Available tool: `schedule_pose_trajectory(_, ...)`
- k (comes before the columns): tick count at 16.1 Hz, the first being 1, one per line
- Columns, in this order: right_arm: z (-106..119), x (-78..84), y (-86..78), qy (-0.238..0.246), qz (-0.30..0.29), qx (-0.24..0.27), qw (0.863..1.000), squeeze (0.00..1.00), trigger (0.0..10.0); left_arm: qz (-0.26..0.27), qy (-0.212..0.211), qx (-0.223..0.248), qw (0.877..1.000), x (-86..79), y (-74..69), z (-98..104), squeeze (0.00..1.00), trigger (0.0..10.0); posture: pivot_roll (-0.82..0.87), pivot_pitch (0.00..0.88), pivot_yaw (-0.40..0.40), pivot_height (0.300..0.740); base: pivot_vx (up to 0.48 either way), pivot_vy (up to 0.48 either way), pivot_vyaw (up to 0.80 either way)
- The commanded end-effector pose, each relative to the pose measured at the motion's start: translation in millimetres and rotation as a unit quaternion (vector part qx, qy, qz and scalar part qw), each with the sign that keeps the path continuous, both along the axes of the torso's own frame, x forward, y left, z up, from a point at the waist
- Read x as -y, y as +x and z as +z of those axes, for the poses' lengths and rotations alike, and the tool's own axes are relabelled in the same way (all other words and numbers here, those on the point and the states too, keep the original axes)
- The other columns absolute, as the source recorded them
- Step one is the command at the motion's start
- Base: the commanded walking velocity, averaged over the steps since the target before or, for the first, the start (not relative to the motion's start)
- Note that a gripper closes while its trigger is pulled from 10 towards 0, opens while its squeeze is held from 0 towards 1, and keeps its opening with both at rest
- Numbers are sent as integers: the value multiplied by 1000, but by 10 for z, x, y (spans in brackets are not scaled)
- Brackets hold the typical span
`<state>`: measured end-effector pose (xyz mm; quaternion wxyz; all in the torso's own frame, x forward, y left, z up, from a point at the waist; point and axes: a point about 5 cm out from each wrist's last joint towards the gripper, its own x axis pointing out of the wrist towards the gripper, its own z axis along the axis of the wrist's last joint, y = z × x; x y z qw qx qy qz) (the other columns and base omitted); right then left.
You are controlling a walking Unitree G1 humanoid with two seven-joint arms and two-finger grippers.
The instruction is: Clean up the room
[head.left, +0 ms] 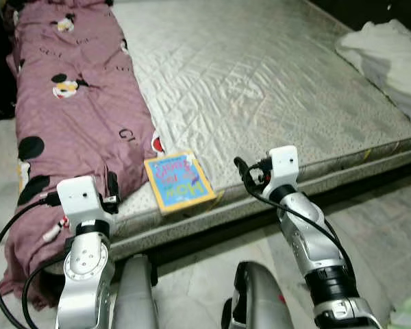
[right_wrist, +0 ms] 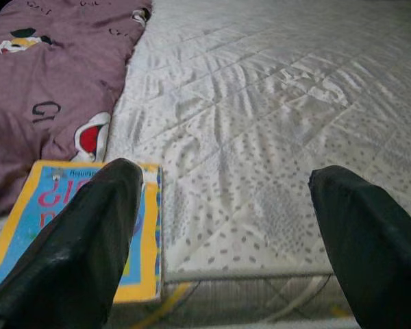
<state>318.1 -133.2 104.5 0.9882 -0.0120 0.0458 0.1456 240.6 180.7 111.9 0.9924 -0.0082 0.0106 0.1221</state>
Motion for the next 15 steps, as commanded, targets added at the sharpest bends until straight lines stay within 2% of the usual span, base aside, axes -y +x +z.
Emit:
schedule_pose_trajectory(1,-32,36,-8,2,-5,-9,1000,0,10000,0,-3,-12,1000,8,-10,-40,0,10000,89,82,-74,549,0,0,0)
schedule_pose_trajectory(3,-28,45,-7,2,-7,-8,1000,0,10000,14,-15,-9,1000,-19,1,-37,0,10000,87,80,-75,534,0,0,0)
schedule_pose_trajectory(10,-11,62,5,1,-8,-6,1000,0,10000,50,-63,-7,997,-109,34,-47,0,10000,78,85,-82,534,0,0,0)
schedule_pose_trajectory(15,-8,60,16,1,-9,-7,1000,0,10000,49,-68,1,997,-113,47,-31,0,10000,76,89,-83,534,0,0,0)
